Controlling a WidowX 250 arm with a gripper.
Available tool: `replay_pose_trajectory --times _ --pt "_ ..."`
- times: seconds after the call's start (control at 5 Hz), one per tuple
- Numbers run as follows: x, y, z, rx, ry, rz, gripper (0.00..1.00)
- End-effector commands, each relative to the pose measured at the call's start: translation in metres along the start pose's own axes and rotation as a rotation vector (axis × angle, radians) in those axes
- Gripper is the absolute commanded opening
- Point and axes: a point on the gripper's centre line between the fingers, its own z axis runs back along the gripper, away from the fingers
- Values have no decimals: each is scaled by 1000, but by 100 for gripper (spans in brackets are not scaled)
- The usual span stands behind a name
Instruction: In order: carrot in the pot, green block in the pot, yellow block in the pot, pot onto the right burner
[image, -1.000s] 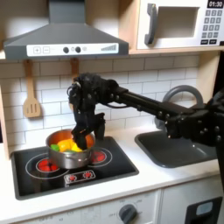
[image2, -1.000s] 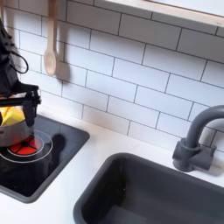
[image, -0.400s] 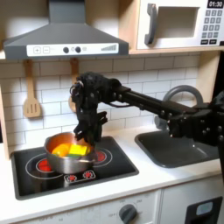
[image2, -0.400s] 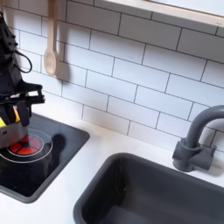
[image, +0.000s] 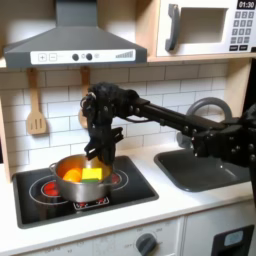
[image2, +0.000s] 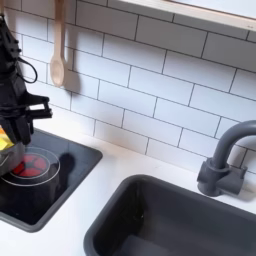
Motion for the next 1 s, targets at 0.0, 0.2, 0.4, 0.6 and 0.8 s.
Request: replay_pose_trajectory --times 0.0,0.2,0.4,0.6,0.8 --pt "1 -2 -2 4 5 -13 0" --pt "1 -9 -2 12 5 -26 0" --pt "2 -15 -2 16 5 -33 0" --pt "2 -29 -3 16 5 -56 0" --pt "2 -41 -6 17 8 -74 0"
